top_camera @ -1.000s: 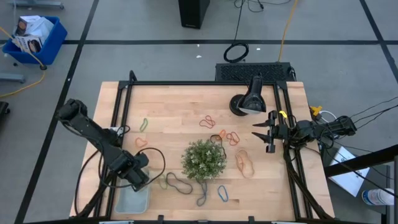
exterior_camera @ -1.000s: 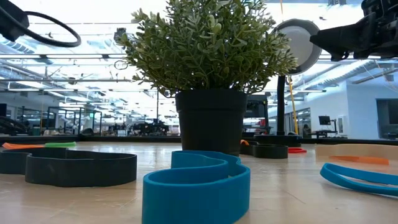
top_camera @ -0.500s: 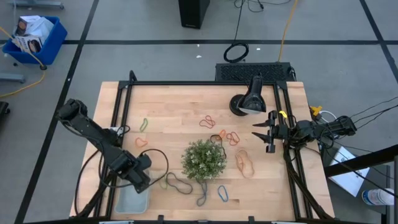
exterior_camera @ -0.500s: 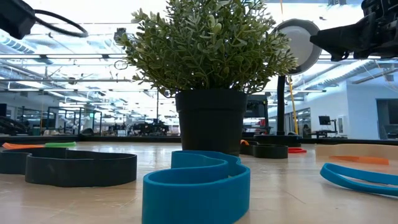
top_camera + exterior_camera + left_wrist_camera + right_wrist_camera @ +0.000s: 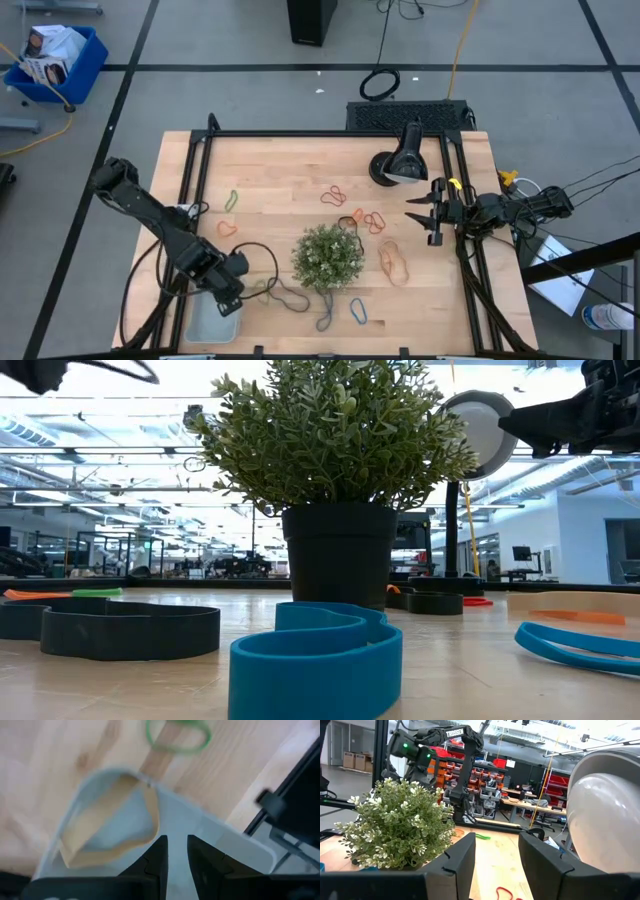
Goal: Pick and place rubber bands into bin
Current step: Put the top green rubber band into the blue bin
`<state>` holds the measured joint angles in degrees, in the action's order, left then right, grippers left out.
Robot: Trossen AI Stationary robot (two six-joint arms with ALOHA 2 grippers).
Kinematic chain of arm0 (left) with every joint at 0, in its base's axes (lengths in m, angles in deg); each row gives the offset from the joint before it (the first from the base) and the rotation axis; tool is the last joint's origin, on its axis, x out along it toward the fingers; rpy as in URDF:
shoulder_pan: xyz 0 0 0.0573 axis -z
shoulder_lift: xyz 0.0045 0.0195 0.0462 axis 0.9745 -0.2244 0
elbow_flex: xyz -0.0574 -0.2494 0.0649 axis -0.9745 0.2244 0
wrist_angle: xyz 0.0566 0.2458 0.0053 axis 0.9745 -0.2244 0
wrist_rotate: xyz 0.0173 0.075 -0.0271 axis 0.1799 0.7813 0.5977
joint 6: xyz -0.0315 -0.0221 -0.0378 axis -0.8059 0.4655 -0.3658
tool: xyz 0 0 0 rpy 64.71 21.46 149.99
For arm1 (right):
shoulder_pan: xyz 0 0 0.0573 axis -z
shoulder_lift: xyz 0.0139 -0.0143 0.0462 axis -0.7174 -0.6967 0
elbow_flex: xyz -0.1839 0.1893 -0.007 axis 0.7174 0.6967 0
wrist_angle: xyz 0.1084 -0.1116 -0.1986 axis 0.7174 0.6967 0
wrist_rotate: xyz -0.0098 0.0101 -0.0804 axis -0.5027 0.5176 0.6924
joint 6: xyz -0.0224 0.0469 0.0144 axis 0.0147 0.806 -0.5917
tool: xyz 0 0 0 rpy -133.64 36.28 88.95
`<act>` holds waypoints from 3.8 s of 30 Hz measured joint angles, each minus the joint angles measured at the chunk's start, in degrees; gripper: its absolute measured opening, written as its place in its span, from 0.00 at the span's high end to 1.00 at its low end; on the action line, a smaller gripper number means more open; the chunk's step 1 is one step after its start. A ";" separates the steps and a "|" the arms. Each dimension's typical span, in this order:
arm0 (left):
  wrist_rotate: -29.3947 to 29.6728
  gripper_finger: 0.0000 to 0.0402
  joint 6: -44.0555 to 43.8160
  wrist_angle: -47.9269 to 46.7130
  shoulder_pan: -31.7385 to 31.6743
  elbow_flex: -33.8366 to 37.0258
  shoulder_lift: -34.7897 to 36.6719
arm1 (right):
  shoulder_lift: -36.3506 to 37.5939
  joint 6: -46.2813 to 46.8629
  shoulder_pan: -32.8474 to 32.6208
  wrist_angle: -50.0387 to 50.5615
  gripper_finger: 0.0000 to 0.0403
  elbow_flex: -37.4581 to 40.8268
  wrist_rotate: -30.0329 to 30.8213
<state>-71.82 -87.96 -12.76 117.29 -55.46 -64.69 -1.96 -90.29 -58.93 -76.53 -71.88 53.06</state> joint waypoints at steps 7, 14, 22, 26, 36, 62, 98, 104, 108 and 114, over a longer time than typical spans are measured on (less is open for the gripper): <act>7.62 0.81 0.86 -4.05 -3.64 -0.48 5.84 | 0.00 0.06 -0.01 -0.01 0.64 0.00 -0.01; 17.10 0.81 4.11 -9.01 -10.74 -0.48 7.52 | -0.02 0.02 0.00 -0.01 0.64 0.00 0.00; 18.58 0.81 14.65 -9.76 -23.82 -0.48 7.50 | -0.01 -0.02 -0.01 0.01 0.64 0.00 -0.01; 19.41 0.81 21.40 -11.04 -30.95 -0.48 7.50 | -0.01 -0.20 -0.01 0.01 0.64 0.00 -0.01; 20.02 0.81 22.81 -13.50 -48.28 -0.48 7.48 | -0.01 -1.27 0.00 0.05 0.64 0.00 0.00; 17.26 0.81 32.74 -12.35 -73.18 10.59 6.47 | -0.01 -1.31 -0.01 0.51 0.64 0.00 0.01; 11.21 0.81 31.04 1.10 -73.63 22.95 6.13 | 0.02 -4.10 0.00 -3.68 0.64 1.60 0.01; 11.56 0.81 31.15 0.87 -73.63 22.97 2.18 | 0.02 -4.09 -0.01 -3.70 0.64 1.68 0.01; 11.55 0.81 31.25 2.08 -73.62 22.71 -0.86 | 0.01 -4.09 -0.01 -3.57 0.64 1.70 0.01; 11.08 0.81 33.25 3.12 -73.63 22.71 -2.34 | 0.00 -4.09 -0.01 -3.57 0.64 1.75 -0.01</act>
<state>-60.74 -54.72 -9.64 43.67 -32.75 -67.03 -1.96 -94.37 -58.94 -80.11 -70.13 53.05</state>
